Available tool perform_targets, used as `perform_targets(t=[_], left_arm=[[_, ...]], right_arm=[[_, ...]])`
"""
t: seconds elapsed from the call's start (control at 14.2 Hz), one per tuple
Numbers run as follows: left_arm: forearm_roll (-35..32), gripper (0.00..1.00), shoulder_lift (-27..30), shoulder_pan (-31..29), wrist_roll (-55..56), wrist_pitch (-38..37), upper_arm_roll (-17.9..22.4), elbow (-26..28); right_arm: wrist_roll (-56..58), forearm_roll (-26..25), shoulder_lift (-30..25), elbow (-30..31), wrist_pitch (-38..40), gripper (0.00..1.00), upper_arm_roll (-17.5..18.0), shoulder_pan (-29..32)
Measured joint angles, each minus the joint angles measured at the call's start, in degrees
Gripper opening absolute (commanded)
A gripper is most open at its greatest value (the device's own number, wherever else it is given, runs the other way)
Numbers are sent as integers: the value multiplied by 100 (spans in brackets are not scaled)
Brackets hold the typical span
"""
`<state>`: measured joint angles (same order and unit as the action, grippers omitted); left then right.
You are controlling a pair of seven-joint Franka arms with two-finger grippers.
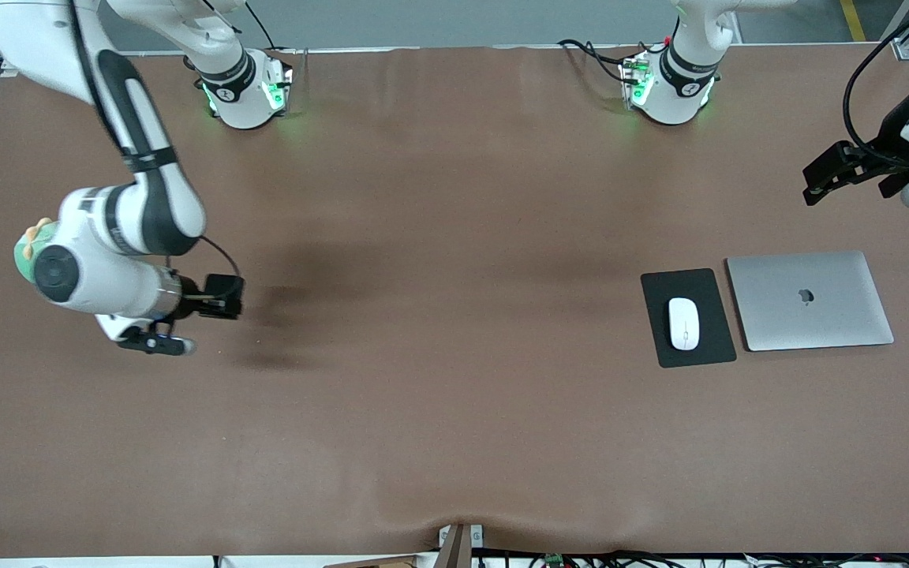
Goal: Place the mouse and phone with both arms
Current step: 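Release the mouse and withdraw the left gripper while the right gripper carries the phone, then lower the black phone beside the green plush and open the right gripper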
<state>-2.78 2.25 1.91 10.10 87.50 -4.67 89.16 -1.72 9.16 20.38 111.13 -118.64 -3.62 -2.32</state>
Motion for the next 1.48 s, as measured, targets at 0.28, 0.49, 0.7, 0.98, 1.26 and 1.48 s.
perform_targets(t=[0.28, 0.49, 0.7, 0.98, 1.26, 1.48], left_arm=[[1, 100, -2, 2, 0, -95, 0, 51], [1, 100, -25, -5, 0, -196, 10, 110], [1, 100, -31, -7, 0, -208, 23, 110], [1, 100, -91, -6, 0, -209, 23, 112], [1, 100, -188, -6, 2, -204, 27, 88], [1, 100, -249, 3, 2, -178, 27, 78]], right_arm=[[722, -537, 46, 183, -21, 12, -1, 972], [821, -744, 270, 242, -406, 12, 15, 1046], [982, -788, 633, 256, -765, 14, 16, 1097], [1443, -795, 1014, 370, -1317, 25, 17, 1425], [1532, -805, 941, 730, -1886, 100, 54, 1524], [1533, -815, 871, 727, -1746, 100, 102, 1496]])
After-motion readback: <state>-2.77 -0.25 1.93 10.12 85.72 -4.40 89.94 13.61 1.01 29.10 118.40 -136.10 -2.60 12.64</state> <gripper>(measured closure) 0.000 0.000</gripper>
